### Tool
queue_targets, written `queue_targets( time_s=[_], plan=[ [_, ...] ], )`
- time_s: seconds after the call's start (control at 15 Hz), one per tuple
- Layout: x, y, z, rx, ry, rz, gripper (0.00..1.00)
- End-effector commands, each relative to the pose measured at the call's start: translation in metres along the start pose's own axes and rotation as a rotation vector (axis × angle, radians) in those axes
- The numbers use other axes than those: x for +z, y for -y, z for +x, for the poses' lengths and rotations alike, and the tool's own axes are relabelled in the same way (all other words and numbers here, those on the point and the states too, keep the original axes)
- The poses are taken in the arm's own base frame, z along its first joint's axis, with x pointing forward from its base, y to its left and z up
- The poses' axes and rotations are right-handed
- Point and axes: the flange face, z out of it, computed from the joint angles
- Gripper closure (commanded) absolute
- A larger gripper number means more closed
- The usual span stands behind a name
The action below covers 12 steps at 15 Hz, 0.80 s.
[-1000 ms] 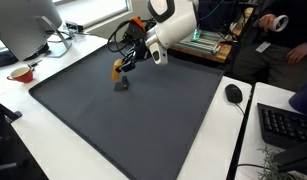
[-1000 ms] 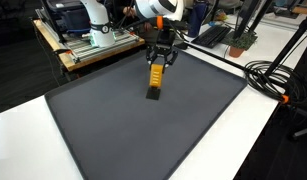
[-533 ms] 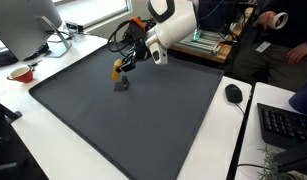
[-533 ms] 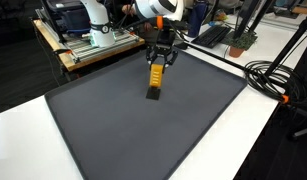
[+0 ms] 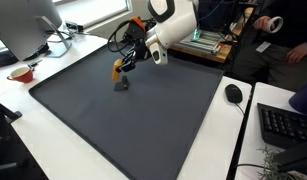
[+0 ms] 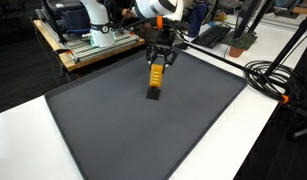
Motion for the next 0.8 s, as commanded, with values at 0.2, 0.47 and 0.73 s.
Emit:
queue_targets(
  time_s=[0.2,0.47,0.73],
  plan=[
    [0.014,0.0,0.001,-0.005,-0.042,-0.001,0.7],
    [0.026,0.001,0.006,-0.008,-0.057,0.021,0.7],
    [0.033,0.002,0.012,-0.022,-0.071,0.036,0.7]
  ],
)
